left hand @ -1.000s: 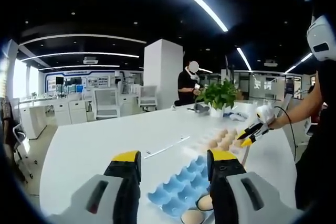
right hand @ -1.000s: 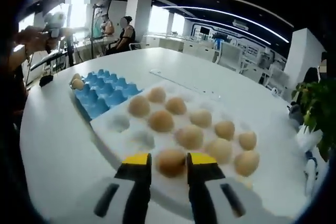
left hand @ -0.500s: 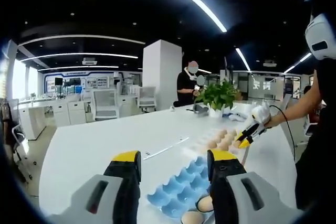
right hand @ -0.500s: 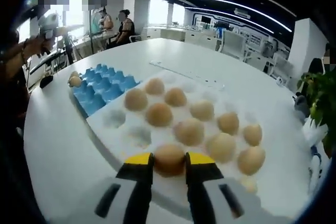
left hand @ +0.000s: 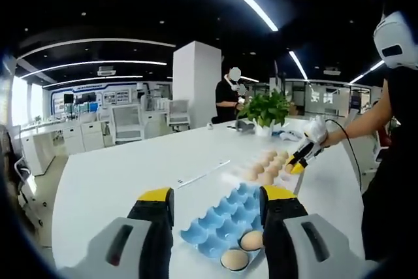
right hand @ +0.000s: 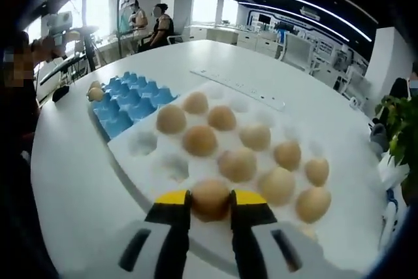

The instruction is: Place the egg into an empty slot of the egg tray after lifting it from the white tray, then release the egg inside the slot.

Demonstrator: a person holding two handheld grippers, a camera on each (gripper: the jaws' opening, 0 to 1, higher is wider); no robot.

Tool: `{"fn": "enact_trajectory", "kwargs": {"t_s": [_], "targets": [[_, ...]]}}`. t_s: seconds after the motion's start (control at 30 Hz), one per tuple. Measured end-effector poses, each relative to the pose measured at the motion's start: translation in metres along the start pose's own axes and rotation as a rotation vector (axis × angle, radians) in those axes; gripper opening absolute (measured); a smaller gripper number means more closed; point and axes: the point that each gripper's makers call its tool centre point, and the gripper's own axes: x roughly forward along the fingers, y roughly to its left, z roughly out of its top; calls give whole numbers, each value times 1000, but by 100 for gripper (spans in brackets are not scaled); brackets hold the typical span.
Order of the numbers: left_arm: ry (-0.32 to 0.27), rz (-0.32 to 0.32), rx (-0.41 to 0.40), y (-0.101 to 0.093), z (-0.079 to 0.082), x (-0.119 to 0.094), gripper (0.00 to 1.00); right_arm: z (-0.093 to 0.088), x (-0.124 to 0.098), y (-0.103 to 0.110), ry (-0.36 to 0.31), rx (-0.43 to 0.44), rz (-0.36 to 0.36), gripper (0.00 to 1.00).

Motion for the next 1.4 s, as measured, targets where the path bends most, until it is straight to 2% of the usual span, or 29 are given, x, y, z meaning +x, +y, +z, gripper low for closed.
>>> {"fn": "enact_trajectory", "kwargs": {"t_s": [0.2, 0.4, 0.6, 0.87, 0.97, 1.07, 1.4], "targets": [[53, -35, 14, -10, -11, -3, 54, 1, -2, -2, -22, 16, -21, 23], [93, -72, 18, -21, -23, -9, 54, 2, -1, -1, -18, -9, -21, 23], [108, -98, 18, -28, -25, -15, 54, 3, -3, -1, -19, -33, -20, 23], [89, -111, 8, -33, -20, -19, 54, 7, -9, 0, -37, -56, -21, 22], [102, -124, 12, -36, -23, -21, 53, 13, -16, -3, -63, -46, -33, 22], [109, -127, 16, -37, -25, -22, 53, 15, -19, -3, -61, -60, -38, 22], [119, -108, 21, -32, -27, -23, 54, 33, -33, 2, -108, -78, -33, 22]]}}
